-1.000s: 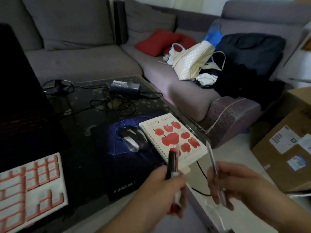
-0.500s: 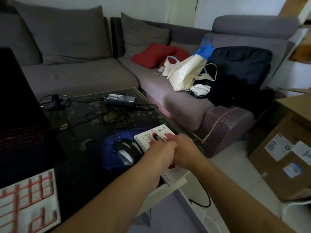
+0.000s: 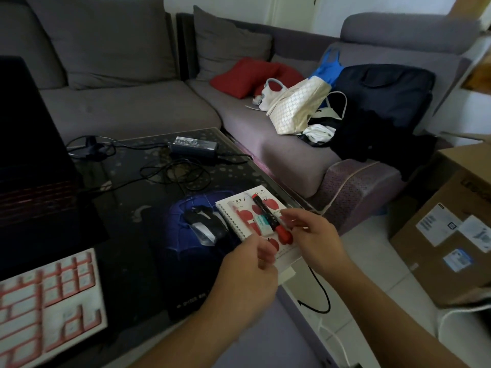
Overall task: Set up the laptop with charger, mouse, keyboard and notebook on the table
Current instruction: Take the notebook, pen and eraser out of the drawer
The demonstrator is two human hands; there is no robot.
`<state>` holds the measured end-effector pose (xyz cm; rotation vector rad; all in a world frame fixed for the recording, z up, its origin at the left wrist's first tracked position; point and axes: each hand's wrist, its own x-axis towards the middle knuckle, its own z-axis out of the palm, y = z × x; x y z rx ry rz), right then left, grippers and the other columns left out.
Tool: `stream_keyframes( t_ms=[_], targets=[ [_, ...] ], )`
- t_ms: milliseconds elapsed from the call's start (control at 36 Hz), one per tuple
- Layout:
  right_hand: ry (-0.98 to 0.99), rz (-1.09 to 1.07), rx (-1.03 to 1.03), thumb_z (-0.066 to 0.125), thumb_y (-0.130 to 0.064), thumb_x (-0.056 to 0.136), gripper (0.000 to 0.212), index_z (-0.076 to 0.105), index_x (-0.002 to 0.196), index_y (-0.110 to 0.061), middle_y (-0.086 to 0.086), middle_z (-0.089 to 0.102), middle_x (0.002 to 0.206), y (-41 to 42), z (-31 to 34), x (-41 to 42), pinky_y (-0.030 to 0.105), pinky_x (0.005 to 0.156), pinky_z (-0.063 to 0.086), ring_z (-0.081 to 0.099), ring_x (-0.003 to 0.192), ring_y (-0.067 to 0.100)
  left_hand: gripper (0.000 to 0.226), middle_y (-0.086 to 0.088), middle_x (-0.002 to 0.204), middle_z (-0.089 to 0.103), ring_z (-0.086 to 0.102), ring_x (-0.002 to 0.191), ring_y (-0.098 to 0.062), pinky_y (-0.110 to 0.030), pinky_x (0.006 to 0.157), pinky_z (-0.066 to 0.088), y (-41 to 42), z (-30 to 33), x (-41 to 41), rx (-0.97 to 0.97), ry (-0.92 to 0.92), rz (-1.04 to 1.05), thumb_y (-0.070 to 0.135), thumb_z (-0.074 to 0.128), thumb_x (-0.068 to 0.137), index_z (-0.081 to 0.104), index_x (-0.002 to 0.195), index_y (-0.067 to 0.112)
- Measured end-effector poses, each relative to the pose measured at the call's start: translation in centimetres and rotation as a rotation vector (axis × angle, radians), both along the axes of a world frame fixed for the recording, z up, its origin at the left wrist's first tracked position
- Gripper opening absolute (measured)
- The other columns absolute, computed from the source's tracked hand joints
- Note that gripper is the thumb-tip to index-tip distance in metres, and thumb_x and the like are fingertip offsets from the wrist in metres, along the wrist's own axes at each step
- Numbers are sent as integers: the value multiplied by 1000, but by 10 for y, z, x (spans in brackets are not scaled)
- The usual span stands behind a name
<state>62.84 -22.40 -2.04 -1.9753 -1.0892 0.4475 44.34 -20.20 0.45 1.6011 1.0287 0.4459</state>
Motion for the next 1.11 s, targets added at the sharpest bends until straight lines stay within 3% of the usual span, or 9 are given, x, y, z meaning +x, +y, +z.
stream_keyframes(
  t_ms=[278,417,556,639,722,778,917,1028,1111],
  targets=[
    [66,-60,114,51,2,99,47,76,112,-35,-15,71,117,-18,-10,-1,17,81,52,65,109,4,30,-13,86,74,75,79,-25,-38,77,64,-22,-34,-15,-256,-28,-384,-5,46,100,70,92,10],
    [164,-83,315,47,15,87,46,72,62,-14,11,71,72,-63,-3,-17,29,61,53,64,69,25,21,5,93,77,74,89,-8,-23,89,59,-27,-93,-39,-293,199,-501,14,59,97,72,92,29],
    [292,88,-51,46,23,74,42,67,49,-3,20,64,53,-82,-57,-34,34,51,47,56,49,29,24,1,117,72,71,108,-16,-23,92,57,-22,-160,-65,-228,467,-311,13,52,100,68,105,30],
    [185,256,-483,52,5,81,36,78,67,-16,6,77,71,-74,-116,-41,26,59,56,70,62,14,40,-3,146,60,58,134,-20,-25,106,46,-14,-191,-73,-146,553,-214,14,49,103,58,142,21],
    [24,392,-763,52,-18,92,40,72,114,-44,-13,70,126,-63,-178,-45,29,102,55,68,111,8,56,-6,163,37,41,149,-20,-23,116,35,-17,-218,-79,-116,599,-231,11,48,105,34,159,15],
    [-93,478,-735,53,-24,97,51,57,145,-38,-11,55,147,-53,-210,-51,35,120,39,53,134,15,62,-8,169,25,32,155,-23,-27,122,30,-18,-237,-79,-76,621,-256,10,49,103,27,161,13],
    [-248,700,-606,58,-21,99,74,25,165,-28,4,24,171,-22,-247,-70,43,128,24,21,156,30,70,-8,175,-7,1,162,-24,-32,129,8,-3,-271,-72,-124,718,-328,18,44,111,1,165,8],
    [-431,795,-673,53,-34,103,81,4,167,-32,0,-4,176,-21,-259,-73,44,130,4,-8,162,27,76,-6,174,-9,-3,162,-23,-33,129,10,5,-280,-71,-66,764,-436,22,49,108,1,165,12],
    [-472,804,-625,59,-33,100,86,6,167,-34,1,-2,176,-26,-268,-72,45,129,5,-7,162,29,78,1,175,-2,1,162,-22,-32,130,9,4,-285,-72,13,756,-407,28,56,103,10,166,20]
  ],
)
